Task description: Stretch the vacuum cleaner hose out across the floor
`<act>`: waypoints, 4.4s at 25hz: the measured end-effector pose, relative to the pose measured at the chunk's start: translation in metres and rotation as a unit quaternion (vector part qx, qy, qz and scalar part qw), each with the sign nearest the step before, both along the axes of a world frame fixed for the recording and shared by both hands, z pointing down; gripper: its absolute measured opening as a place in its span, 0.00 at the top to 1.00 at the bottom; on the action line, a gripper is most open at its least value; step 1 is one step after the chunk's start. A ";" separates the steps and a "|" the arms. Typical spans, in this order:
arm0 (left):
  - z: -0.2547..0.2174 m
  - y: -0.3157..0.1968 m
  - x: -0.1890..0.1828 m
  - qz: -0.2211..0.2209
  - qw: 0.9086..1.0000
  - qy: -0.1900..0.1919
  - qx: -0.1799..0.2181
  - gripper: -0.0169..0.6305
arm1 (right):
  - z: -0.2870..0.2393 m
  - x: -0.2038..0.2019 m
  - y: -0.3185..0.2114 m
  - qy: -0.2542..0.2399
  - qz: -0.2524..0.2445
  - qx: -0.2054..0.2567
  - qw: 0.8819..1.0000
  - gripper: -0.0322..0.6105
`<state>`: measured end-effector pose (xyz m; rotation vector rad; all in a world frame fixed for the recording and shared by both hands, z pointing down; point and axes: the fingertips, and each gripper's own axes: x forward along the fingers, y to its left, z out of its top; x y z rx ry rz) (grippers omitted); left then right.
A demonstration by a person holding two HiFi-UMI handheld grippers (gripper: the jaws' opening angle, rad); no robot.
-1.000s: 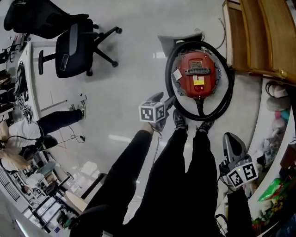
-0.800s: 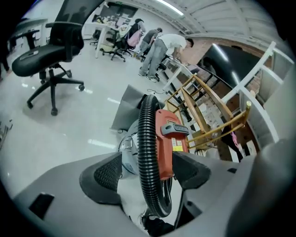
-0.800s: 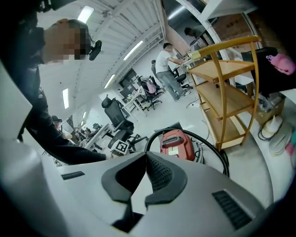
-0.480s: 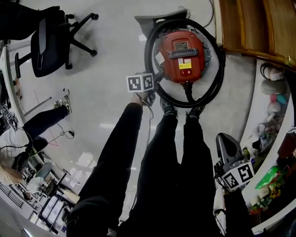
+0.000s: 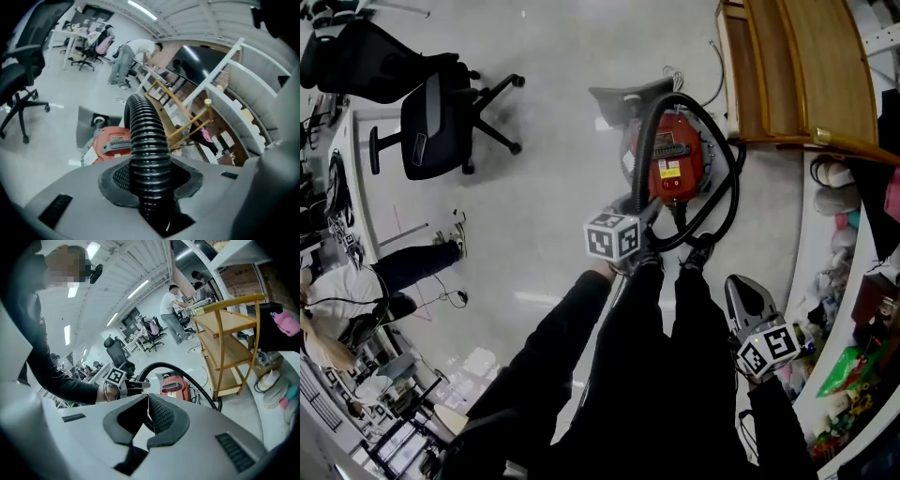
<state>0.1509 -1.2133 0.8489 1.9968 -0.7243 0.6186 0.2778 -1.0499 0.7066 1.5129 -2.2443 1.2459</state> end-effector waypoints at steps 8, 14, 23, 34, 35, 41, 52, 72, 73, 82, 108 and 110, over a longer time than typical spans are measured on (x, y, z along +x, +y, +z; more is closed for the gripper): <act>-0.155 0.093 0.079 0.175 0.979 -0.018 0.103 0.74 | -0.087 0.018 -0.016 0.011 -0.015 0.074 0.997 0.93; -0.221 0.148 0.089 0.191 0.975 -0.032 0.107 0.74 | -0.125 0.042 -0.010 -0.093 0.023 0.068 0.993 0.92; -0.306 0.158 0.076 0.071 0.995 0.073 0.019 0.73 | -0.152 -0.041 0.063 -0.105 -0.174 0.047 0.978 0.90; -0.381 0.191 0.014 0.114 0.976 0.176 0.051 0.72 | -0.153 -0.218 0.135 0.051 -0.321 0.083 0.942 0.53; -0.383 0.196 0.009 0.116 0.975 0.184 0.046 0.71 | -0.154 -0.230 0.132 0.072 -0.308 0.092 0.944 0.53; -0.425 0.236 -0.012 0.142 0.956 0.255 0.007 0.70 | -0.152 -0.271 0.154 0.132 -0.307 0.097 0.937 0.64; -0.442 0.319 0.008 0.291 0.942 0.123 0.115 0.47 | -0.235 -0.290 0.225 -0.047 -0.343 0.185 0.920 0.72; -0.318 0.543 -0.073 0.253 0.932 -0.144 0.216 0.41 | -0.254 -0.160 0.312 -0.315 -0.154 0.149 0.925 0.72; -0.318 0.543 -0.076 0.249 0.927 -0.149 0.238 0.41 | -0.259 -0.165 0.317 -0.315 -0.154 0.150 0.924 0.72; -0.318 0.607 -0.097 0.310 0.889 -0.058 0.331 0.40 | -0.315 -0.219 0.346 -0.337 -0.112 0.152 0.922 0.72; -0.384 0.766 -0.133 0.329 0.852 -0.167 0.373 0.74 | -0.243 -0.167 0.589 -0.346 -0.098 0.062 0.931 0.53; -0.385 0.779 -0.117 0.349 0.838 -0.186 0.377 0.74 | -0.213 -0.126 0.617 -0.169 -0.119 0.086 0.975 0.53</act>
